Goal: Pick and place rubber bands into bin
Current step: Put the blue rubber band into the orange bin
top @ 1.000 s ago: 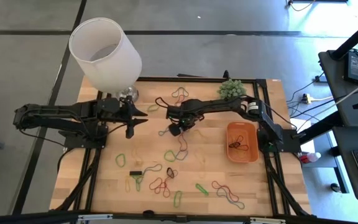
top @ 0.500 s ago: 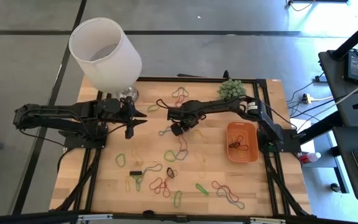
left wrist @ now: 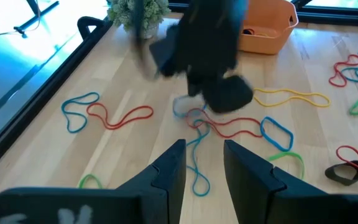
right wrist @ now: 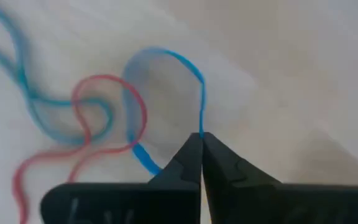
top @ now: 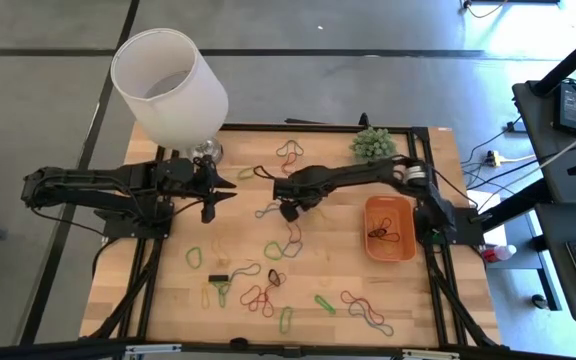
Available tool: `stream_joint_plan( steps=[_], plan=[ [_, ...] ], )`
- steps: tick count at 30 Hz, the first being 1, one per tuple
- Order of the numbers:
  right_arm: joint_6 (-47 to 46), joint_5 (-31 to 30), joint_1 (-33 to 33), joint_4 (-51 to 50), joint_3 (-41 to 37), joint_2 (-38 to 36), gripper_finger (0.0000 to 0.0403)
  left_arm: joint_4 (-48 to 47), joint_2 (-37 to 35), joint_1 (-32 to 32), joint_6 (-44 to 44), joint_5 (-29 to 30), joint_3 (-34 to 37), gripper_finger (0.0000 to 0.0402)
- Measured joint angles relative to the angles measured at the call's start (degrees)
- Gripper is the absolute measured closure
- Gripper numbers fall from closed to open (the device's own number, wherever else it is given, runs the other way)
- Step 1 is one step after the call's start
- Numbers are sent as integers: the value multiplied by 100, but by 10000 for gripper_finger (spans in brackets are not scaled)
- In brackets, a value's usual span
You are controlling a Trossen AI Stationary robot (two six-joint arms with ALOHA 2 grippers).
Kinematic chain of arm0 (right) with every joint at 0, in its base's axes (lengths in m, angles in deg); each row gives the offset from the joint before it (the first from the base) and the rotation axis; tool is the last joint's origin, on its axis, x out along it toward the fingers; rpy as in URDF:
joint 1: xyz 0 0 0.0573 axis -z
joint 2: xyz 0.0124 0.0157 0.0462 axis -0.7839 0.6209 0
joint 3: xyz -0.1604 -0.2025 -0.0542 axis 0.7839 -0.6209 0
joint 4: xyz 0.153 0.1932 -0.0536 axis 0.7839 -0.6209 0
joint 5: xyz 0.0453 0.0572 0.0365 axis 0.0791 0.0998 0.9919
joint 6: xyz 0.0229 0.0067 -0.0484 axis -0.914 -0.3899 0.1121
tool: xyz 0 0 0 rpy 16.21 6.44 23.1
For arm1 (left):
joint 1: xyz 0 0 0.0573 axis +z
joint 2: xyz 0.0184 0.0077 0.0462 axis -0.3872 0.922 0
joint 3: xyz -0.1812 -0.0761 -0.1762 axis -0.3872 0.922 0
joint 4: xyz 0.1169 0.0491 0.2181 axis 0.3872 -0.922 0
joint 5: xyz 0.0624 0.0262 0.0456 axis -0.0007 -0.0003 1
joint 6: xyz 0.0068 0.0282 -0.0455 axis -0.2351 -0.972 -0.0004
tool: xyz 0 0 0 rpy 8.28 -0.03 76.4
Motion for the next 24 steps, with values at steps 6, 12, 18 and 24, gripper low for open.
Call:
stream_joint_plan(
  steps=[6,12,18,24],
  plan=[
    [-278,-824,-249,-617,-29,-1088,400,50,2,-1,-9,2,-1,300],
    [-754,-1216,-733,-1938,0,-2127,401,363,5,-2,38,4,-2,300],
    [-1500,-1351,-1385,-3282,-98,-2927,401,913,7,-5,284,4,-4,300],
    [-2414,-1259,-2030,-3035,-1439,-4040,402,982,227,-371,302,24,-9,300]
  ],
)
